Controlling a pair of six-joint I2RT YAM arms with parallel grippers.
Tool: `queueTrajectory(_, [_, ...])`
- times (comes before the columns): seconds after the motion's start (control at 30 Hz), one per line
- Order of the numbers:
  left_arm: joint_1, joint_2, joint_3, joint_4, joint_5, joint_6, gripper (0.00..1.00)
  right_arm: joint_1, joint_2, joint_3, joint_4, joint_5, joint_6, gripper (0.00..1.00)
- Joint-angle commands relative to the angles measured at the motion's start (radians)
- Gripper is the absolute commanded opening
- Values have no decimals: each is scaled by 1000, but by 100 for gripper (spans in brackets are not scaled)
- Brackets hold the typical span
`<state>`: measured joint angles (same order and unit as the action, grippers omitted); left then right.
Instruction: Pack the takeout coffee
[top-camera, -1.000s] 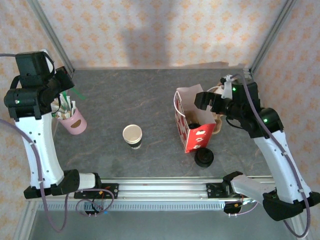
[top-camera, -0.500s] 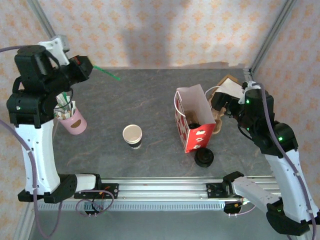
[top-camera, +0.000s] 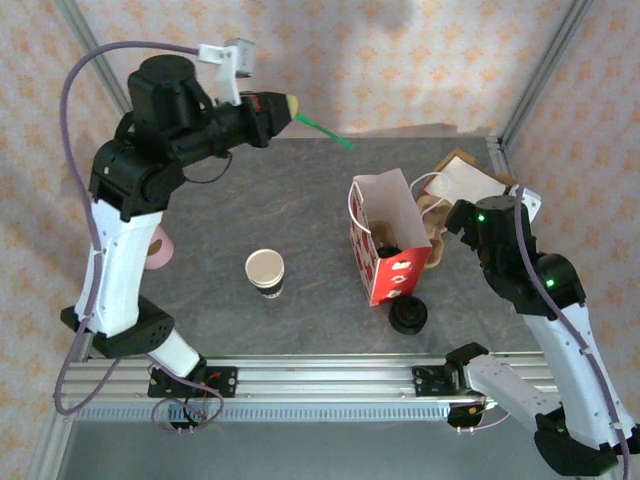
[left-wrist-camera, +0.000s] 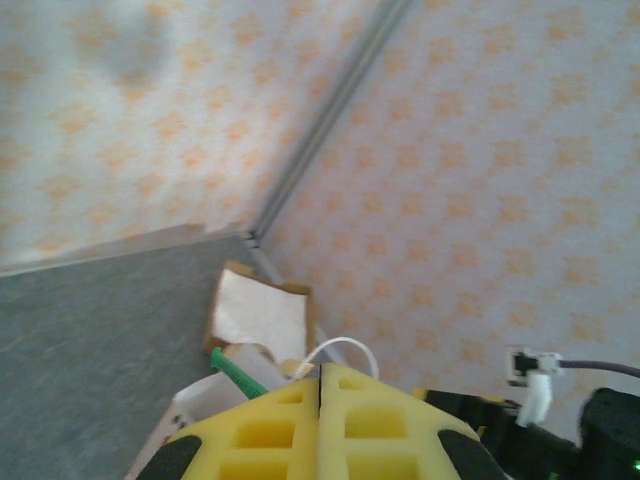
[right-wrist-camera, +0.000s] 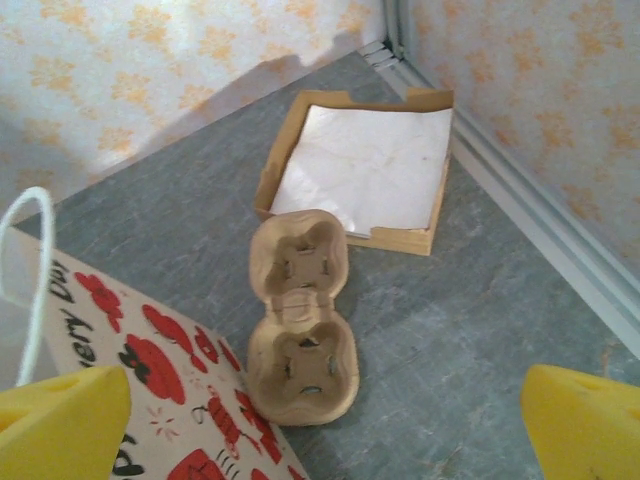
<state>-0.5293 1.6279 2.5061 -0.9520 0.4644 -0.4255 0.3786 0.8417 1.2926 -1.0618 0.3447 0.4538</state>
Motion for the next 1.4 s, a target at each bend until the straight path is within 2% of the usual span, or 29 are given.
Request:
queueTrajectory(0.0, [-67, 63, 97, -7, -19, 12, 0, -6, -25, -13, -43, 91, 30, 99])
queueTrajectory(0.17, [-159, 138, 116, -43, -40, 30, 0, -6, -36, -27, -61, 124, 40, 99])
queueTrajectory(0.33, [-211, 195, 109, -99, -95, 55, 0, -6, -38, -46, -57, 119, 39, 99])
queueTrajectory(0.57, [-254, 276, 118, -146, -252, 101, 0, -5, -36, -64, -45, 104, 37, 99])
queueTrajectory(0.63, [-273, 331, 125, -161, -327, 124, 0, -6, -36, -66, -43, 99, 34, 99])
queueTrajectory(0.9, [-355, 487, 179, -215, -499, 203, 0, -5, -18, -73, -36, 63, 26, 99])
queueTrajectory(0.93, [-360, 506, 179, -219, -494, 205, 3, -5, -14, -75, -35, 57, 23, 99])
queueTrajectory(1.0, [-363, 537, 191, -226, -462, 196, 31, -6, -7, -77, -33, 48, 23, 99])
queueTrajectory(1.1, [-367, 552, 228, -227, -401, 172, 58, -5, 5, -74, -32, 35, 21, 99])
queueTrajectory(1.23, [-367, 510, 228, -181, -349, 150, 75, -5, 16, -59, -32, 19, 16, 99])
queueTrajectory(1.37, [-354, 464, 225, -165, -317, 139, 88, -5, 22, -38, -33, 16, 5, 99])
